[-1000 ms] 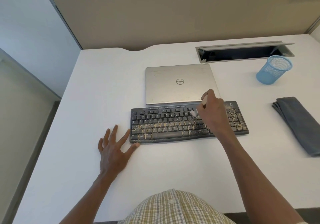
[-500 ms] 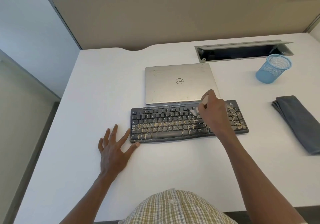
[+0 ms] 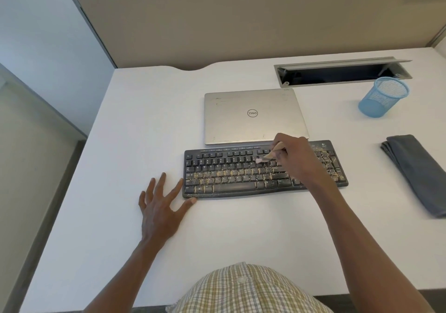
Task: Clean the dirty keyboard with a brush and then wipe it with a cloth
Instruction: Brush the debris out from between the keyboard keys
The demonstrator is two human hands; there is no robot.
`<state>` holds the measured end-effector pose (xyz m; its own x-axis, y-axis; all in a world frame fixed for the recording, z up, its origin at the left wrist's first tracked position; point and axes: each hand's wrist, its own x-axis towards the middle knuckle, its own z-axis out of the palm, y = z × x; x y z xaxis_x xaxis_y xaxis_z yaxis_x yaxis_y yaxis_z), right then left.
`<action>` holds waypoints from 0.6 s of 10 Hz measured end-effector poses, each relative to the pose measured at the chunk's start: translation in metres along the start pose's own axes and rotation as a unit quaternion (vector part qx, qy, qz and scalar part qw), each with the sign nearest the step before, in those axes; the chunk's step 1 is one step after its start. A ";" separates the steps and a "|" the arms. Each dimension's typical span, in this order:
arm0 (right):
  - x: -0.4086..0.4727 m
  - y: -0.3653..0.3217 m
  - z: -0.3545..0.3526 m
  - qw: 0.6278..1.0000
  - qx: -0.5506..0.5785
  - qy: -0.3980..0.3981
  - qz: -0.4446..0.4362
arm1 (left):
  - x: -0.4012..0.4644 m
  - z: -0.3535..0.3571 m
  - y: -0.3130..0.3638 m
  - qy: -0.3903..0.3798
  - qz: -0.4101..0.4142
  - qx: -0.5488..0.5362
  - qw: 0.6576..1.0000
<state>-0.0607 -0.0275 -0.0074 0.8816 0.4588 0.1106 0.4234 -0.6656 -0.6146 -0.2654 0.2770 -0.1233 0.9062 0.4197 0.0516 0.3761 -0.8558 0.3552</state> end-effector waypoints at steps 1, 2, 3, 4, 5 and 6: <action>0.000 0.001 -0.008 0.999 -0.051 0.006 0.010 | 0.000 0.000 0.000 -0.002 -0.001 -0.001 1.000; 0.004 -0.011 -0.006 1.000 -0.017 0.026 -0.003 | -0.001 -0.001 0.001 -0.003 -0.001 -0.001 1.000; 0.008 -0.018 0.003 0.999 0.030 0.014 -0.017 | 0.000 -0.001 0.001 -0.006 -0.003 0.000 1.000; 0.004 -0.010 0.005 1.000 0.004 -0.006 -0.011 | 0.000 0.000 0.000 -0.005 -0.001 -0.001 1.000; -0.001 0.005 -0.004 0.999 -0.039 0.001 0.013 | 0.000 0.000 0.000 0.001 0.003 -0.002 1.000; -0.002 0.006 -0.012 0.997 -0.076 0.018 0.027 | -0.001 0.000 0.000 0.001 0.002 -0.001 1.000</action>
<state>-0.0576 -0.0392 -0.0022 0.9100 0.3997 0.1100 0.3988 -0.7713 -0.4960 -0.2659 0.2768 -0.1235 0.9077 0.4160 0.0552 0.3711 -0.8571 0.3572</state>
